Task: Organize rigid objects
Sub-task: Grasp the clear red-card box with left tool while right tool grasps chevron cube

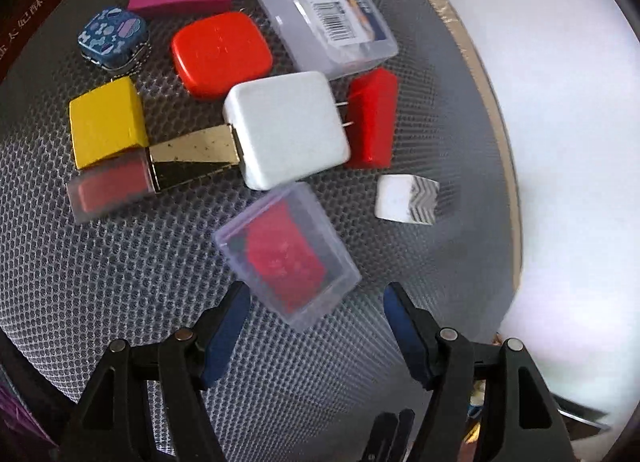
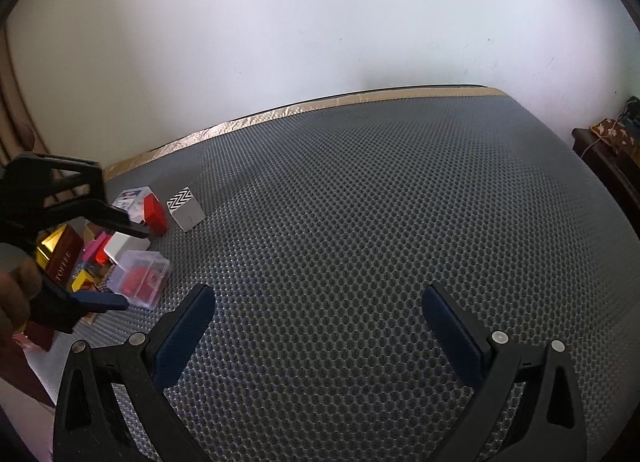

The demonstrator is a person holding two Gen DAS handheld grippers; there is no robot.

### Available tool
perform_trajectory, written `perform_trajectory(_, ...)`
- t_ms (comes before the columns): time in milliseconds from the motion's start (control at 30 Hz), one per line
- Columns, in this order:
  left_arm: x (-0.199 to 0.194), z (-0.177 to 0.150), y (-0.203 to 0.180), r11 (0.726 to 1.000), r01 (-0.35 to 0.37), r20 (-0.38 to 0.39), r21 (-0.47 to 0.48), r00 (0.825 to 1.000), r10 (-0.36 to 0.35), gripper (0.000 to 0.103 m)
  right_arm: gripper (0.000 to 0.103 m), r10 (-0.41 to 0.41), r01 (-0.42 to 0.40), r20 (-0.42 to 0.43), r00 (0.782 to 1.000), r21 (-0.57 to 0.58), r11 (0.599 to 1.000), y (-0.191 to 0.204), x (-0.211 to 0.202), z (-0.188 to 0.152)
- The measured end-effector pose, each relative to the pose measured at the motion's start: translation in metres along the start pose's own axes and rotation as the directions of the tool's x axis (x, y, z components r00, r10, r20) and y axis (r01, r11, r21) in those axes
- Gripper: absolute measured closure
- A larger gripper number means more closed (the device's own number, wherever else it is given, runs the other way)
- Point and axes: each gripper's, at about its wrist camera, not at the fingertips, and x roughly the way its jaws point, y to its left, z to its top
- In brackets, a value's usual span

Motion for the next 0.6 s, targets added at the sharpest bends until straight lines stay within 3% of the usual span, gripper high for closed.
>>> perform_trajectory(333,0.01,0.032,0.001,0.981,0.036,0.052,-0.191,0.998,-0.027,0.03,0.0,0.026,-0.026,-0.019,0.999,0.024,0.999,-0.006,0.003,0.002)
perform_trajectory(467,0.013,0.031,-0.006,0.98,-0.04,0.018,-0.193,0.999,0.045,0.03,0.0,0.025,-0.024,-0.029,0.999,0.041,0.999,-0.008,0.005,0.003)
perform_trajectory(567,0.009,0.04,-0.054,0.974,-0.11,-0.023,-0.196,0.994,0.107,0.032,0.0,0.028,-0.026,-0.037,0.999,0.052,0.998,-0.012,0.006,0.004)
perform_trajectory(600,0.014,0.046,-0.065,0.972,-0.151,-0.04,-0.183,0.988,0.146,0.038,0.0,0.027,-0.024,-0.039,0.999,0.057,0.998,-0.013,0.006,0.004)
